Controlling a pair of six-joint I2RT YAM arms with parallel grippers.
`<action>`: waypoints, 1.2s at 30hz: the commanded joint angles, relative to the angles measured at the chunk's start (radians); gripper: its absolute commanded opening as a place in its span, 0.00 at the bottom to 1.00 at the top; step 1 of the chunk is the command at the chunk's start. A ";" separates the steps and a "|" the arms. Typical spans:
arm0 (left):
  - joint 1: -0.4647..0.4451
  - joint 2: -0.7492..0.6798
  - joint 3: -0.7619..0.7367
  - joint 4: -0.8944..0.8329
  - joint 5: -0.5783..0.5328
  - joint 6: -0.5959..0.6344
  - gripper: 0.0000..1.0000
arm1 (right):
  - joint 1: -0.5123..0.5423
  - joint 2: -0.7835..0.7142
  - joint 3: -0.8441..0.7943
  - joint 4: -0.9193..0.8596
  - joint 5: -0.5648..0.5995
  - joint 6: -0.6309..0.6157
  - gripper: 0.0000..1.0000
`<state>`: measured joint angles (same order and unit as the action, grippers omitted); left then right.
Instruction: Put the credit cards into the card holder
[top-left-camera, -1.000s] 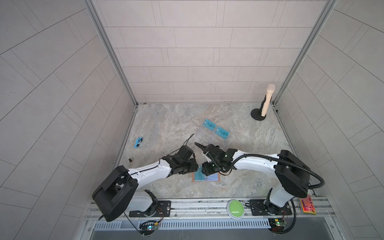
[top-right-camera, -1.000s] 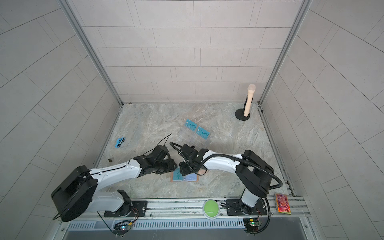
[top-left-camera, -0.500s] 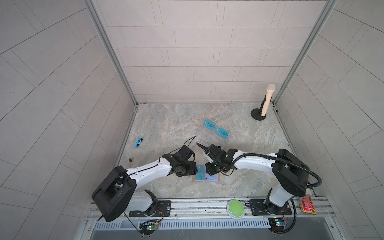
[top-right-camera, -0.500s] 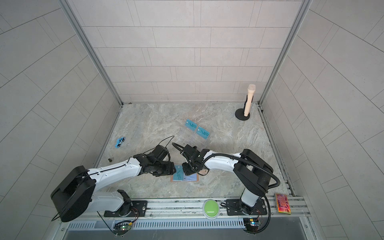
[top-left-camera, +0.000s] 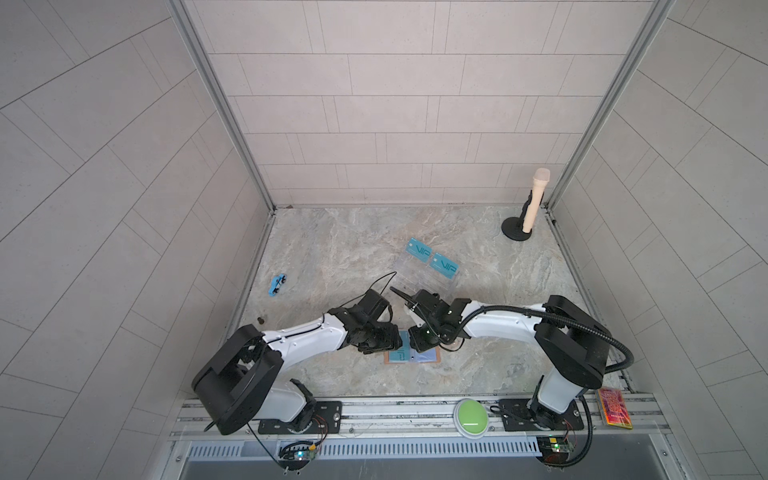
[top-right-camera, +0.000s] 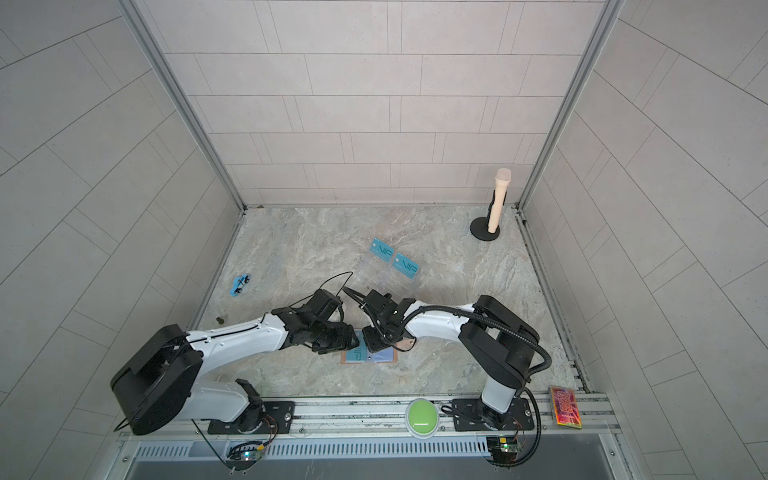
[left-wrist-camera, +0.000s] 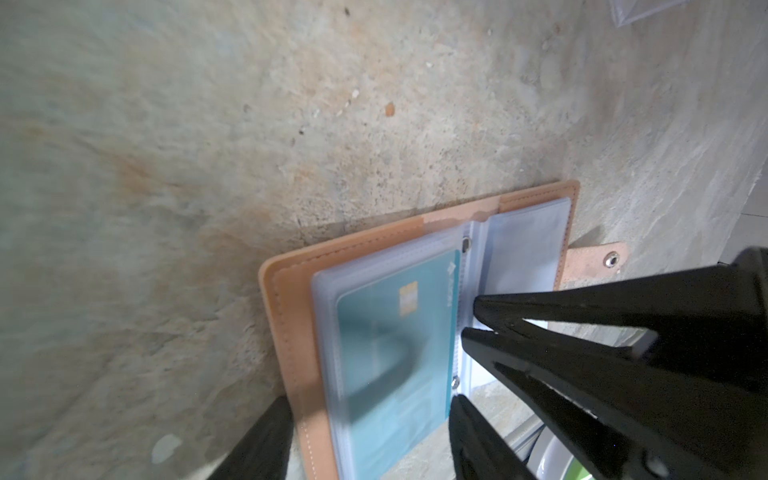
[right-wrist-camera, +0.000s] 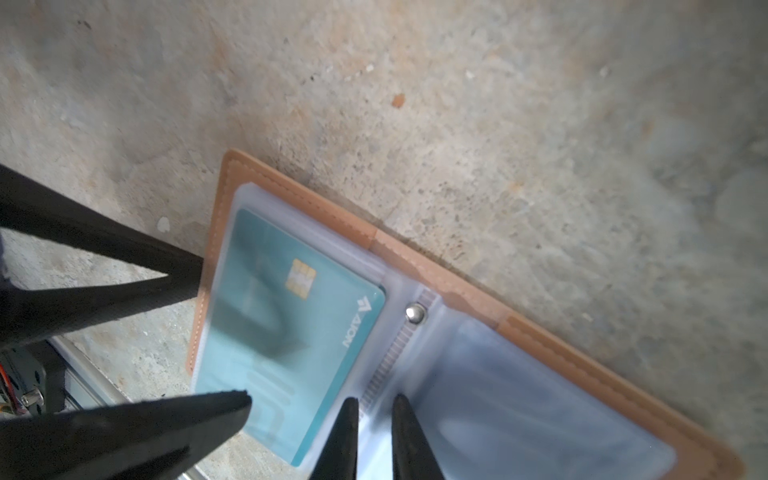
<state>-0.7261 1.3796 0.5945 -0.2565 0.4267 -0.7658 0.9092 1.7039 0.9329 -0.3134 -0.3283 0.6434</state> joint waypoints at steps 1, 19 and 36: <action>-0.006 -0.034 -0.006 0.061 0.065 -0.010 0.62 | 0.004 0.025 -0.022 -0.019 0.012 0.006 0.19; -0.005 -0.089 -0.077 0.268 0.127 -0.105 0.52 | 0.002 -0.019 -0.028 -0.015 0.012 0.006 0.19; -0.005 -0.057 0.031 0.025 -0.054 -0.018 0.09 | -0.021 -0.148 -0.068 -0.078 0.069 -0.029 0.20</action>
<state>-0.7296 1.3663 0.5861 -0.1040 0.4557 -0.8322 0.9031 1.5944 0.8860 -0.3534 -0.2932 0.6361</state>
